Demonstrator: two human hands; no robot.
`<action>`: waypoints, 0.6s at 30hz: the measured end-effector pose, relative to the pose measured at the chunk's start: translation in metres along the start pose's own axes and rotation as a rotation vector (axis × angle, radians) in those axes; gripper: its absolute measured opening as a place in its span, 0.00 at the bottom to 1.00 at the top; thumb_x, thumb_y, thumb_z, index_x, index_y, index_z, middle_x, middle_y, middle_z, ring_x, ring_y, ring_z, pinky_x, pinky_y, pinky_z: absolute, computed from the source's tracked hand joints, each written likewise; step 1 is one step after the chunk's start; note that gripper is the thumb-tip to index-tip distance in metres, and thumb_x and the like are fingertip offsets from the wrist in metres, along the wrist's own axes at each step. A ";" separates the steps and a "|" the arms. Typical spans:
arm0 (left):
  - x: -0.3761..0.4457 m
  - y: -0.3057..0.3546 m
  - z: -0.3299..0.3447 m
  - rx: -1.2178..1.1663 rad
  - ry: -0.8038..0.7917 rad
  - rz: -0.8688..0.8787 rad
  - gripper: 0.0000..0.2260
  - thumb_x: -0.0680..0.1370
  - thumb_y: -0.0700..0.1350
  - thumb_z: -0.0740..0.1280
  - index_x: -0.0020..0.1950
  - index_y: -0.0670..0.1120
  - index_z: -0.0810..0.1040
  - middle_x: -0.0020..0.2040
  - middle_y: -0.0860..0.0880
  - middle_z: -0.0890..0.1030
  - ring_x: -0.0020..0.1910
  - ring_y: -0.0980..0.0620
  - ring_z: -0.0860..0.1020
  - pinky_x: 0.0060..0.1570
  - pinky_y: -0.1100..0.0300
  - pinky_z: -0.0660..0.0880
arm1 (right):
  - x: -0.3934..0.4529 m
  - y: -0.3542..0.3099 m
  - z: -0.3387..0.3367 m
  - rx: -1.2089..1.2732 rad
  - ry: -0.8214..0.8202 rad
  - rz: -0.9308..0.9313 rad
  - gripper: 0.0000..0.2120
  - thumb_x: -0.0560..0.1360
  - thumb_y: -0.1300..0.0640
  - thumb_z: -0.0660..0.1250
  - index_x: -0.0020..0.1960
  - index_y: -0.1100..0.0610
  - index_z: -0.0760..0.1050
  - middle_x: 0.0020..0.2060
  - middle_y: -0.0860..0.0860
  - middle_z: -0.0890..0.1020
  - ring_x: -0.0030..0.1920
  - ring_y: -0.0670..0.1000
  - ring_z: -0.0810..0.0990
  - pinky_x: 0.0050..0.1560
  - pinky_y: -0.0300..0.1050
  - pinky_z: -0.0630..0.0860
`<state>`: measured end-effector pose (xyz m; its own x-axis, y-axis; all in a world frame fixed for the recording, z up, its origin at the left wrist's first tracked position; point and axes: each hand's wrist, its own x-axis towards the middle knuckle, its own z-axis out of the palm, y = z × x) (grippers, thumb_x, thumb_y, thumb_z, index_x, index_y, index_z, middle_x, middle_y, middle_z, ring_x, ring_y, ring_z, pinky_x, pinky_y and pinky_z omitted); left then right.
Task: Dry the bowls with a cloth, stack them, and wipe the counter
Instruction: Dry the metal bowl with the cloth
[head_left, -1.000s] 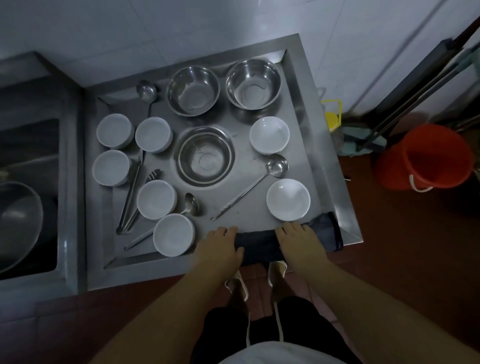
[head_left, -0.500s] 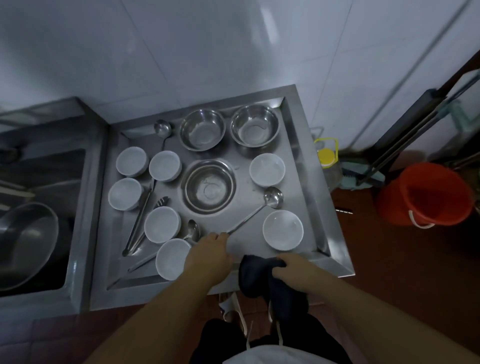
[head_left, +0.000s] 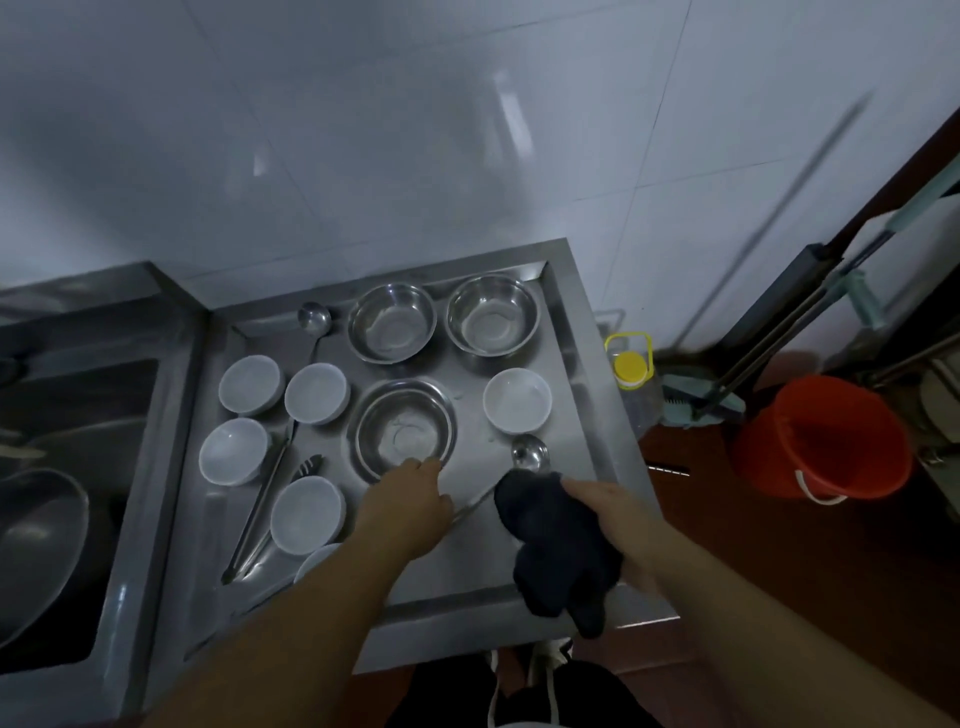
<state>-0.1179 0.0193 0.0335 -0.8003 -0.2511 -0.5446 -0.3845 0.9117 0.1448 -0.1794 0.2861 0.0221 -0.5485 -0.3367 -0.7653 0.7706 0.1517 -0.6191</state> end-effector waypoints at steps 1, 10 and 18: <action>0.008 -0.001 -0.004 0.004 -0.003 0.007 0.24 0.83 0.54 0.62 0.79 0.50 0.68 0.72 0.46 0.75 0.69 0.43 0.75 0.66 0.47 0.75 | 0.003 -0.009 0.002 0.068 0.011 -0.015 0.17 0.80 0.47 0.71 0.59 0.60 0.85 0.53 0.63 0.87 0.56 0.64 0.86 0.63 0.61 0.80; 0.108 0.002 -0.049 0.002 -0.052 0.066 0.21 0.82 0.51 0.62 0.75 0.50 0.72 0.68 0.45 0.79 0.65 0.42 0.79 0.64 0.45 0.77 | 0.052 -0.080 0.019 0.317 0.184 -0.133 0.13 0.84 0.51 0.65 0.59 0.58 0.83 0.54 0.59 0.88 0.51 0.54 0.87 0.46 0.47 0.80; 0.215 0.003 -0.058 -0.487 -0.093 -0.098 0.22 0.82 0.53 0.65 0.76 0.48 0.72 0.69 0.44 0.79 0.62 0.43 0.80 0.64 0.49 0.76 | 0.110 -0.106 0.021 0.391 0.307 -0.125 0.19 0.74 0.44 0.72 0.58 0.54 0.85 0.52 0.60 0.88 0.48 0.57 0.88 0.38 0.47 0.81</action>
<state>-0.3183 -0.0508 -0.0350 -0.7136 -0.2782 -0.6429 -0.6437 0.6223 0.4453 -0.3140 0.2133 0.0075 -0.6692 -0.0322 -0.7423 0.7243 -0.2514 -0.6420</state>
